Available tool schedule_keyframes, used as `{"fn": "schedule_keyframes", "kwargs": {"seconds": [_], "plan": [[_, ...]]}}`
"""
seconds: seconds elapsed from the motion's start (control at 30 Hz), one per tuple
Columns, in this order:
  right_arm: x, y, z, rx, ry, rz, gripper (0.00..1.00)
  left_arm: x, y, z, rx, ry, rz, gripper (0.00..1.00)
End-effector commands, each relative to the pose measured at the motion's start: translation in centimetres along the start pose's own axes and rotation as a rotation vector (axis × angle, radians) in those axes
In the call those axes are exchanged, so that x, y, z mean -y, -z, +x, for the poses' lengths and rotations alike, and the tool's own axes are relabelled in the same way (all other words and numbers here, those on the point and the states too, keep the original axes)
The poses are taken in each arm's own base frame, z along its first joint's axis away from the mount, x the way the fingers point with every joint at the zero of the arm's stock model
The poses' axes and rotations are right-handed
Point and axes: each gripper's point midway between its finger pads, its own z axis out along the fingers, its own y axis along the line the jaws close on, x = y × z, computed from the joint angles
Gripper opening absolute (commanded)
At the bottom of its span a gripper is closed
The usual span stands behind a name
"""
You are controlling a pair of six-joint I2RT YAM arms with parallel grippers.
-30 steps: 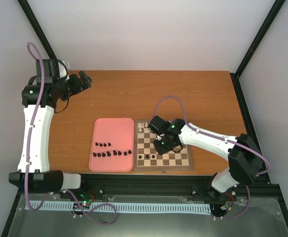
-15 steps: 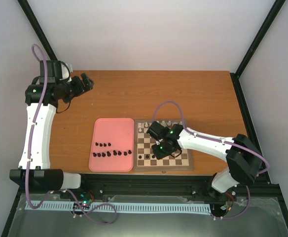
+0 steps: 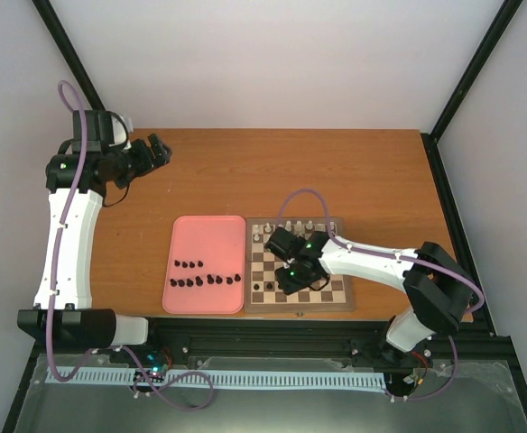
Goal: Set up the chess pieces on the board
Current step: Place the chess piece on the chessboard.
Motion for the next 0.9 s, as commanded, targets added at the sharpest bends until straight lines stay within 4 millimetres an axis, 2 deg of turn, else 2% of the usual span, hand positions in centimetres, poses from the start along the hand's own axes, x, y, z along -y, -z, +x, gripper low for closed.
{"fn": "schedule_keyframes", "kwargs": {"seconds": [0.0, 0.33, 0.87], "plan": [[0.06, -0.25, -0.53, 0.02, -0.01, 0.023, 0.05, 0.54, 0.61, -0.23, 0.009, -0.028, 0.012, 1.0], [0.61, -0.49, -0.68, 0.025, -0.016, 0.056, 0.07, 0.58, 0.36, -0.19, 0.003, -0.03, 0.016, 1.0], [0.26, -0.66, -1.37, 0.032, 0.001, 0.054, 0.08, 0.64, 0.1, -0.02, -0.009, -0.033, 0.018, 1.0]]}}
